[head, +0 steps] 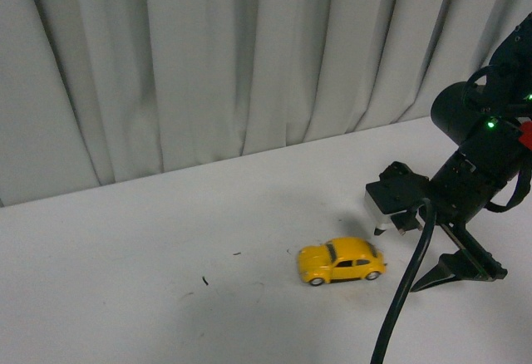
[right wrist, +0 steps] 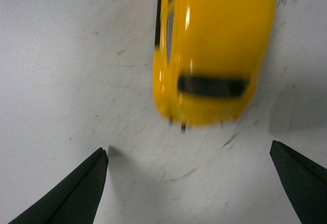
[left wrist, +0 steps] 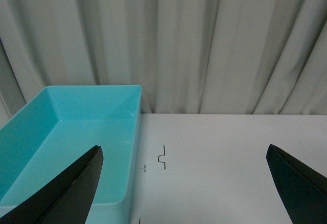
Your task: Wind up and store yellow beetle toy
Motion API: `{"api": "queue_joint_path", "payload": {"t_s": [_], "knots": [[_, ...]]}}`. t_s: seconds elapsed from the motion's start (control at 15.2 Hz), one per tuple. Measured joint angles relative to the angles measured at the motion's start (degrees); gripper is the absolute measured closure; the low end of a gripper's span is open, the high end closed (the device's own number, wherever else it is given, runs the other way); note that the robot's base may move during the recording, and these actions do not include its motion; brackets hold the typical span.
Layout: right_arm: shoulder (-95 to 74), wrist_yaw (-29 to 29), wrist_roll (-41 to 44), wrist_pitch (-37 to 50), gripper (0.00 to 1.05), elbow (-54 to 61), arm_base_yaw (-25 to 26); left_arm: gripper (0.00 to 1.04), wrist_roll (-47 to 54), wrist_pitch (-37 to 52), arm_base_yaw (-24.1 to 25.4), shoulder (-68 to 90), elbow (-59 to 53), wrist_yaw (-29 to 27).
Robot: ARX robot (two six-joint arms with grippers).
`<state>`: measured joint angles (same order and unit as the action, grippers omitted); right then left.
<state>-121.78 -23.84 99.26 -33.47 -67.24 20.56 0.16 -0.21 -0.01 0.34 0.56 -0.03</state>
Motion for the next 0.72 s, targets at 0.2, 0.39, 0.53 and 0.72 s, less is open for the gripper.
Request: {"api": "queue_joint_path", "payload": {"t_s": [0.2, 0.39, 0.53, 0.72], "knots": [[0.0, 0.26, 0.0, 0.66, 0.07, 0.33, 0.0, 0.07, 0.0, 0.0, 0.0, 0.0, 0.0, 0.0], [0.0, 0.33, 0.0, 1.29, 0.07, 0.35, -0.33, 0.07, 0.0, 0.02, 0.0, 0.0, 0.0, 0.0], [0.02, 0.28, -0.02, 1.55, 0.07, 0.37, -0.7, 0.07, 0.0, 0.0, 0.0, 0.0, 0.0, 0.0], [2.58, -0.76, 0.0, 1.18, 0.07, 0.66, -1.57, 0.07, 0.0, 0.0, 0.0, 0.0, 0.0, 0.0]]}}
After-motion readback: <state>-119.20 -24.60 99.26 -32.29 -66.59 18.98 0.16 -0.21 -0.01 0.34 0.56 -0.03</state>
